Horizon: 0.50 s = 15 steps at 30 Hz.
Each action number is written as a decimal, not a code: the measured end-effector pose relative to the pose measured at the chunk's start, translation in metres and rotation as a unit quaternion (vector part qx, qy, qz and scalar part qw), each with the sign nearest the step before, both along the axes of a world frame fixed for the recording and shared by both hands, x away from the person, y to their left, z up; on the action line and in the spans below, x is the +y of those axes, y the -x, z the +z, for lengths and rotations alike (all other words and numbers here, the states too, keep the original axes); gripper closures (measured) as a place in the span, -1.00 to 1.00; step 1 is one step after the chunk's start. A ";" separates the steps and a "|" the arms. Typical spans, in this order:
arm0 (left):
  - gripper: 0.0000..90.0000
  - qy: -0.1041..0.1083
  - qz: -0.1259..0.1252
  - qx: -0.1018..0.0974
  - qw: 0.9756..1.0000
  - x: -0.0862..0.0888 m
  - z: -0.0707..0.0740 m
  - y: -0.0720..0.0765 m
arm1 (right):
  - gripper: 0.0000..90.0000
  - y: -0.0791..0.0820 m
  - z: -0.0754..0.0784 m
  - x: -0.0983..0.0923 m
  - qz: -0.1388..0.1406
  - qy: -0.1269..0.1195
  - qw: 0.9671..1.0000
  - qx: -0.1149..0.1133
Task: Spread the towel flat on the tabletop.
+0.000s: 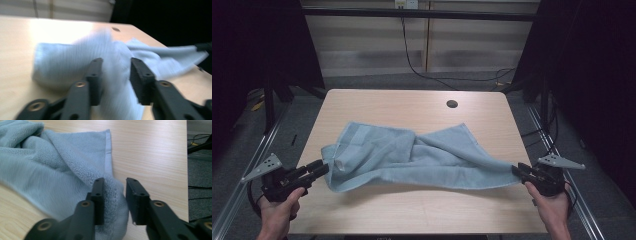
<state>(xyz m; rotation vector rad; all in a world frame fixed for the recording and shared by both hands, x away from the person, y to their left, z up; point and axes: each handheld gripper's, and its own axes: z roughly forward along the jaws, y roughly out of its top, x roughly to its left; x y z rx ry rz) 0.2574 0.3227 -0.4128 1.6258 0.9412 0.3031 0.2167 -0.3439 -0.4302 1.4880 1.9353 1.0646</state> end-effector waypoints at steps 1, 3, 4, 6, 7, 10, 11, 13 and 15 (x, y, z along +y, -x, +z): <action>0.32 -0.004 -0.002 -0.013 1.000 -0.004 0.004 -0.003 | 0.37 -0.001 0.001 0.002 0.003 0.004 1.000 -0.003; 0.30 -0.009 -0.014 -0.029 0.999 -0.016 0.010 -0.010 | 0.26 -0.004 0.005 0.007 -0.006 0.010 1.000 -0.017; 0.29 -0.015 -0.027 -0.026 0.999 -0.025 0.010 -0.017 | 0.23 -0.007 0.007 0.009 0.001 -0.002 1.000 -0.024; 0.27 -0.038 -0.049 -0.002 0.998 -0.048 0.000 -0.035 | 0.23 -0.016 0.007 0.016 0.019 -0.017 0.999 -0.025; 0.28 -0.046 -0.062 0.015 0.997 -0.059 -0.009 -0.045 | 0.24 -0.022 0.004 0.021 0.031 -0.020 0.999 -0.022; 0.32 -0.096 -0.088 0.049 0.990 -0.093 -0.038 -0.073 | 0.27 -0.046 -0.012 0.039 0.055 -0.019 0.998 0.001; 0.30 -0.109 -0.097 0.070 0.987 -0.102 -0.048 -0.081 | 0.26 -0.056 -0.018 0.045 0.061 -0.019 0.998 0.011; 0.20 -0.141 -0.094 0.082 0.982 -0.116 -0.064 -0.091 | 0.23 -0.075 -0.031 0.055 0.077 -0.018 0.996 0.031; 0.14 -0.165 -0.093 0.101 0.977 -0.123 -0.075 -0.097 | 0.20 -0.093 -0.039 0.063 0.079 -0.010 0.996 0.041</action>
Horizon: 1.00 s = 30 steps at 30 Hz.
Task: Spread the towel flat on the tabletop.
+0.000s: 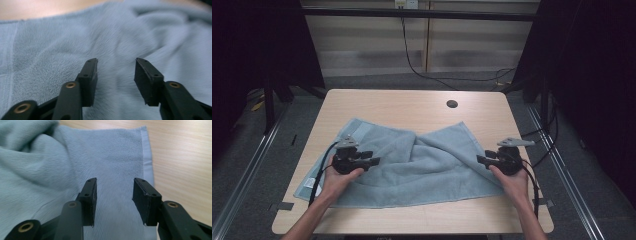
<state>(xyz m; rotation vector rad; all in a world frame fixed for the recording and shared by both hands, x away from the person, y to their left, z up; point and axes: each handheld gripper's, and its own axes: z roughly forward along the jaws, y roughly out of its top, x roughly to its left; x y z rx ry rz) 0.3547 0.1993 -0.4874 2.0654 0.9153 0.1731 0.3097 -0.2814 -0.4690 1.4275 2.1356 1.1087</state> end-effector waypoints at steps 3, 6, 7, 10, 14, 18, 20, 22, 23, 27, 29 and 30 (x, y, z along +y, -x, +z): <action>0.55 -0.047 -0.008 0.004 0.999 0.001 -0.013 -0.001 | 0.15 -0.024 -0.009 0.006 -0.003 0.004 1.000 0.005; 0.78 -0.042 -0.005 0.010 0.999 0.010 -0.013 0.005 | 0.11 -0.040 -0.021 0.009 -0.013 0.021 0.999 0.022; 0.80 -0.049 -0.007 0.005 0.999 0.013 -0.013 0.008 | 0.09 -0.043 -0.026 0.010 -0.017 0.022 0.999 0.031; 0.80 -0.037 -0.012 0.006 0.999 0.021 -0.014 0.021 | 0.05 -0.042 -0.035 0.014 -0.014 0.044 0.998 0.030; 0.79 -0.028 -0.015 0.014 0.999 0.033 -0.014 0.034 | 0.23 -0.039 -0.034 0.022 -0.012 0.076 0.997 0.029; 0.68 -0.016 -0.005 0.026 1.000 0.043 -0.013 0.042 | 0.89 -0.046 -0.032 0.016 -0.023 0.082 0.996 0.030; 0.57 -0.016 -0.003 0.023 1.000 0.043 -0.012 0.043 | 0.91 -0.053 -0.032 0.013 -0.045 0.091 0.994 0.031; 0.53 -0.013 -0.011 0.029 0.999 0.041 -0.012 0.043 | 0.92 -0.062 -0.033 0.005 -0.066 0.088 0.994 0.028; 0.52 -0.014 -0.011 0.028 0.999 0.041 -0.012 0.044 | 0.92 -0.066 -0.033 0.001 -0.079 0.087 0.993 0.028; 0.28 -0.001 -0.004 0.028 1.000 0.039 -0.008 0.047 | 0.86 -0.075 -0.028 -0.019 -0.127 0.078 0.989 0.015; 0.23 0.007 -0.005 0.019 1.000 0.041 -0.003 0.048 | 0.80 -0.074 -0.024 -0.026 -0.138 0.067 0.988 0.014; 0.22 0.017 0.000 0.016 1.000 0.044 -0.001 0.048 | 0.71 -0.071 -0.022 -0.028 -0.139 0.064 0.988 0.013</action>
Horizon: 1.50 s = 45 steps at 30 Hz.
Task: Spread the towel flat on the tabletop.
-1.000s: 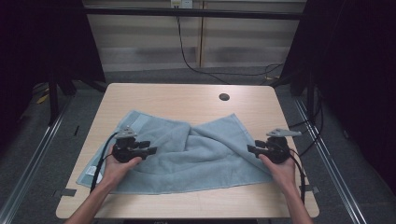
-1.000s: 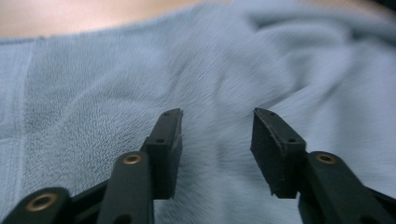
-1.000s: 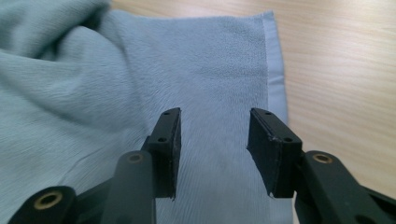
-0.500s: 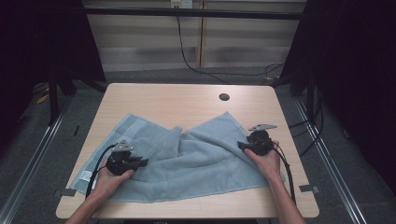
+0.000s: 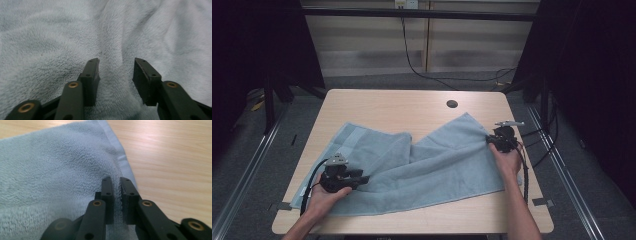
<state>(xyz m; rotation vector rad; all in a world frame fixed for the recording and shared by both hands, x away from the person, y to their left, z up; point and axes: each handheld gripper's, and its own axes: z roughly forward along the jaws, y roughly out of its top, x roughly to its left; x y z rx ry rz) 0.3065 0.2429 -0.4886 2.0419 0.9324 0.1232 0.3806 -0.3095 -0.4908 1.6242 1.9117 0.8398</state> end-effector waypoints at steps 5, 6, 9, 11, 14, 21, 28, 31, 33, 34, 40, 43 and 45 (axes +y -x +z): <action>0.36 0.024 0.003 -0.014 1.000 0.014 0.013 -0.007 | 0.34 0.036 0.021 0.004 0.031 -0.034 0.998 -0.048; 0.43 0.021 -0.001 -0.024 0.999 0.016 0.017 -0.010 | 0.30 0.046 0.024 0.009 0.047 -0.052 0.996 -0.057; 0.55 0.020 0.004 -0.027 0.999 0.020 0.025 -0.020 | 0.28 0.074 0.026 0.034 0.103 -0.057 0.992 -0.043; 0.67 0.018 0.004 -0.029 0.999 0.023 0.027 -0.026 | 0.29 0.090 0.024 0.054 0.145 -0.048 0.988 -0.028; 0.72 -0.009 0.008 -0.026 1.000 0.022 0.021 -0.036 | 0.29 0.111 0.017 0.078 0.188 -0.061 0.980 -0.008; 0.30 -0.053 -0.003 0.001 0.999 0.009 -0.006 -0.040 | 0.08 0.121 -0.009 0.095 0.202 -0.028 0.979 0.030; 0.46 -0.050 -0.015 0.017 0.999 0.005 -0.010 -0.036 | 0.27 0.082 -0.011 0.092 0.181 0.001 0.983 0.020; 0.44 -0.051 -0.026 -0.006 0.998 -0.001 -0.011 -0.024 | 0.27 0.057 -0.012 0.088 0.167 -0.002 0.986 0.017; 0.40 -0.051 -0.046 -0.010 0.998 -0.006 -0.012 -0.015 | 0.27 0.041 -0.013 0.084 0.157 -0.003 0.988 0.014; 0.40 -0.046 -0.049 0.000 0.998 -0.009 -0.011 -0.012 | 0.27 0.034 -0.014 0.082 0.151 -0.003 0.988 0.013; 0.37 -0.018 -0.087 0.025 0.996 -0.029 -0.012 0.014 | 0.26 -0.004 -0.015 0.076 0.128 -0.012 0.992 0.013; 0.36 -0.009 -0.114 0.042 0.993 -0.038 -0.011 0.029 | 0.21 -0.014 -0.017 0.078 0.126 -0.024 0.992 0.003; 0.36 -0.007 -0.128 0.049 0.991 -0.042 -0.010 0.038 | 0.14 -0.015 -0.016 0.080 0.128 -0.031 0.991 0.010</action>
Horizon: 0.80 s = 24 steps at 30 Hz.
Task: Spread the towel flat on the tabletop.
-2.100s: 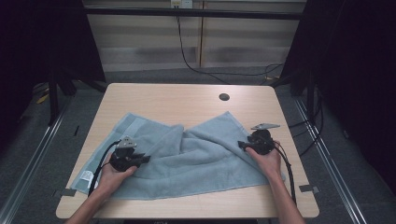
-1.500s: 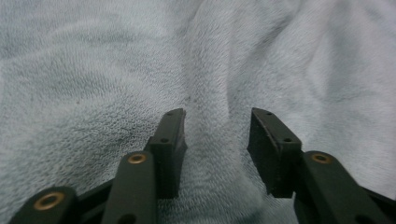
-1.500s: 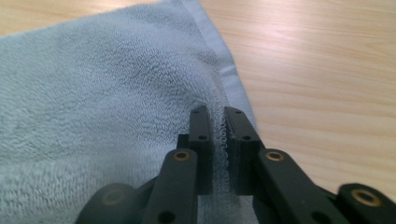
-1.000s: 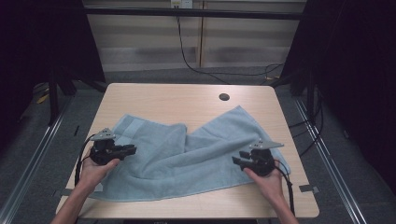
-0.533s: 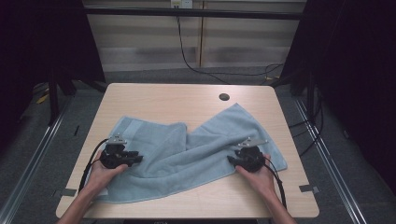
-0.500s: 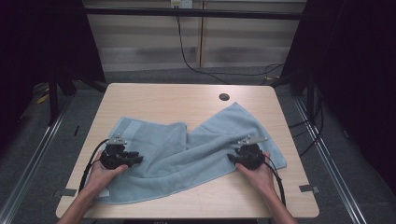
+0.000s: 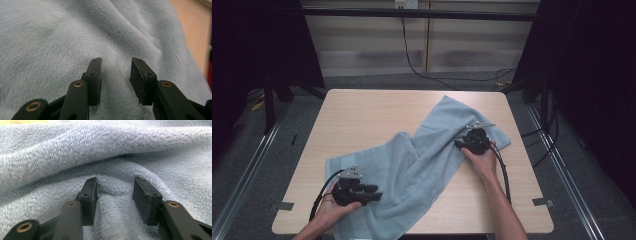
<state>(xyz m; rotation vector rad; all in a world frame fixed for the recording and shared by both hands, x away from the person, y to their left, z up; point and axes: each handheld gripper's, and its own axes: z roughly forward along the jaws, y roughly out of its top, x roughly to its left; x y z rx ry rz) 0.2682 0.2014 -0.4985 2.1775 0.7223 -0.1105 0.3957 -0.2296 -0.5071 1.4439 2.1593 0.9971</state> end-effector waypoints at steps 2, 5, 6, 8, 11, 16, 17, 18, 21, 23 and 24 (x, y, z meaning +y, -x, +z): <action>0.36 0.003 -0.008 -0.001 1.000 -0.001 0.003 0.006 | 0.06 0.006 0.003 0.003 0.010 -0.014 1.000 0.002; 0.35 0.018 0.000 -0.013 1.000 0.004 0.009 -0.002 | 0.03 0.028 0.016 0.012 0.036 -0.013 0.999 -0.007; 0.35 0.021 0.013 -0.019 1.000 0.007 0.012 -0.008 | 0.02 0.038 0.020 0.014 0.045 -0.019 0.999 -0.011; 0.37 0.018 0.034 -0.034 0.999 0.013 0.017 -0.024 | 0.03 0.058 0.027 0.019 0.065 -0.030 0.997 -0.015; 0.41 0.009 0.076 -0.046 0.996 0.023 0.020 -0.051 | 0.02 0.088 0.030 0.027 0.098 -0.039 0.994 -0.005; 0.37 -0.016 0.120 -0.066 0.990 0.029 0.018 -0.084 | 0.00 0.127 0.023 0.039 0.135 -0.031 0.990 0.015; 0.33 -0.012 0.126 -0.062 0.990 0.030 0.015 -0.088 | 0.00 0.132 0.021 0.041 0.136 -0.029 0.990 0.016; 0.23 -0.031 0.130 -0.064 0.989 0.029 0.011 -0.090 | -0.01 0.135 0.018 0.041 0.136 -0.028 0.990 0.017; 0.05 -0.065 0.117 -0.067 0.989 0.026 0.000 -0.093 | -0.04 0.139 0.012 0.046 0.139 -0.017 0.990 0.011; 0.05 -0.078 0.117 -0.081 0.987 0.026 0.001 -0.092 | -0.08 0.135 0.008 0.050 0.143 -0.009 0.990 0.015; 0.07 -0.087 0.111 -0.091 0.986 0.025 0.000 -0.089 | -0.08 0.134 0.006 0.051 0.142 0.002 0.990 0.014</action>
